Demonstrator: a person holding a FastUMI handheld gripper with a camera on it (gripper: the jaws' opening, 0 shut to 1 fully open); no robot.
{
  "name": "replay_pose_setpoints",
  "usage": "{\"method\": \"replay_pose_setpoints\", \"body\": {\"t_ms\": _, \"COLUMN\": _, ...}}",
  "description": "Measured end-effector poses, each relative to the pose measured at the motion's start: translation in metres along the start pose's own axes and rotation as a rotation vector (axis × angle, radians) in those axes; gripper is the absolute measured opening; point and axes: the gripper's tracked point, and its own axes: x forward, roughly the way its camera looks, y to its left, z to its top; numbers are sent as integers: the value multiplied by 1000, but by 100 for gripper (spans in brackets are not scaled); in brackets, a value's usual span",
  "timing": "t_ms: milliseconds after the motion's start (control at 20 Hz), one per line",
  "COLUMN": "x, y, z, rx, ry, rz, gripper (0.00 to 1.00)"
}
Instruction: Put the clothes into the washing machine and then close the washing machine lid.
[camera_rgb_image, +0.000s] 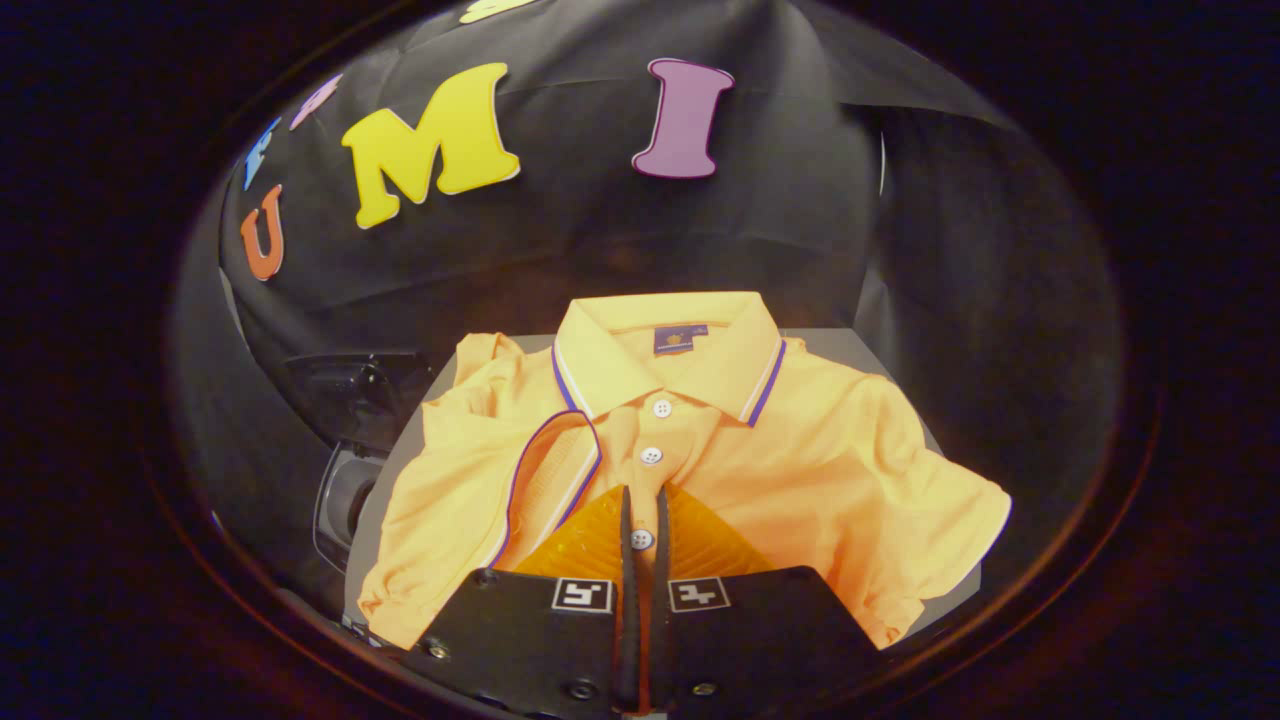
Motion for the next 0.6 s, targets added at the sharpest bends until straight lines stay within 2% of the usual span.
{"method": "replay_pose_setpoints", "body": {"t_ms": 300, "x": -5, "y": 0, "z": 4, "rx": 34, "ry": 26, "rz": -33, "gripper": 7}}
{"method": "replay_pose_setpoints", "body": {"t_ms": 500, "x": -35, "y": 5, "z": 39, "rx": -51, "ry": -100, "rz": -94, "gripper": 6}}
{"method": "replay_pose_setpoints", "body": {"t_ms": 600, "x": -57, "y": 26, "z": 59, "rx": -85, "ry": -162, "rz": -72, "gripper": 6}}
